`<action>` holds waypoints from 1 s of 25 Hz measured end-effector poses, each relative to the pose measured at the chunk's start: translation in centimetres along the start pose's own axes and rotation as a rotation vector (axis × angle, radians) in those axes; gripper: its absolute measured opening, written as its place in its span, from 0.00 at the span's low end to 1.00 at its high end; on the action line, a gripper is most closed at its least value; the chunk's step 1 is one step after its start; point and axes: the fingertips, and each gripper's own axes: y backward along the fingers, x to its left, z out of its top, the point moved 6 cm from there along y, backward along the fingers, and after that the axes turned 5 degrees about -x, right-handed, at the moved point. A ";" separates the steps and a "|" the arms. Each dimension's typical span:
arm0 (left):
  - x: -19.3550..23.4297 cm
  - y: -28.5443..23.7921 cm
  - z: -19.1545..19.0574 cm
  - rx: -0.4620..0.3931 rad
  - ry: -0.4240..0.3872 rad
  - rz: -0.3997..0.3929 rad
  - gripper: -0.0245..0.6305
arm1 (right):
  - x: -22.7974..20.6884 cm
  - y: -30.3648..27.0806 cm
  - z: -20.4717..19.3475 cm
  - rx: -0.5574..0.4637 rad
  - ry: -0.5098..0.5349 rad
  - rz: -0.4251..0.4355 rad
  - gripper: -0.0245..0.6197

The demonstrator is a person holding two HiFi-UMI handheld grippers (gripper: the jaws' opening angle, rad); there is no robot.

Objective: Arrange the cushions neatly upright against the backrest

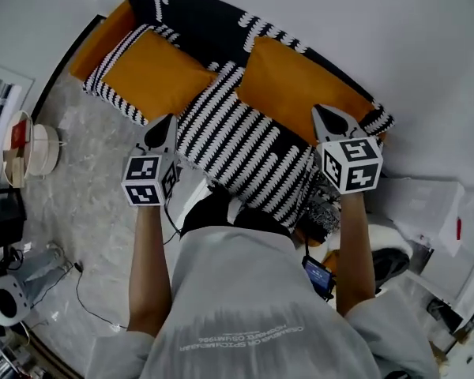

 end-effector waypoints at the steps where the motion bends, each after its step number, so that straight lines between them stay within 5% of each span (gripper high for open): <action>1: 0.4 1.0 0.1 -0.006 0.002 0.013 0.06 | 0.8 -0.4 0.6 -0.010 0.010 0.023 0.04; 7: 2.4 5.2 -1.8 -0.013 0.053 0.120 0.06 | 5.5 -3.1 2.1 -0.027 0.062 0.129 0.04; 14: 10.2 8.0 -4.0 -0.022 0.132 0.204 0.06 | 14.8 -8.6 4.6 -0.015 0.147 0.231 0.04; 25: 24.8 11.8 -6.9 -0.022 0.185 0.248 0.06 | 26.1 -16.1 9.2 -0.023 0.141 0.228 0.04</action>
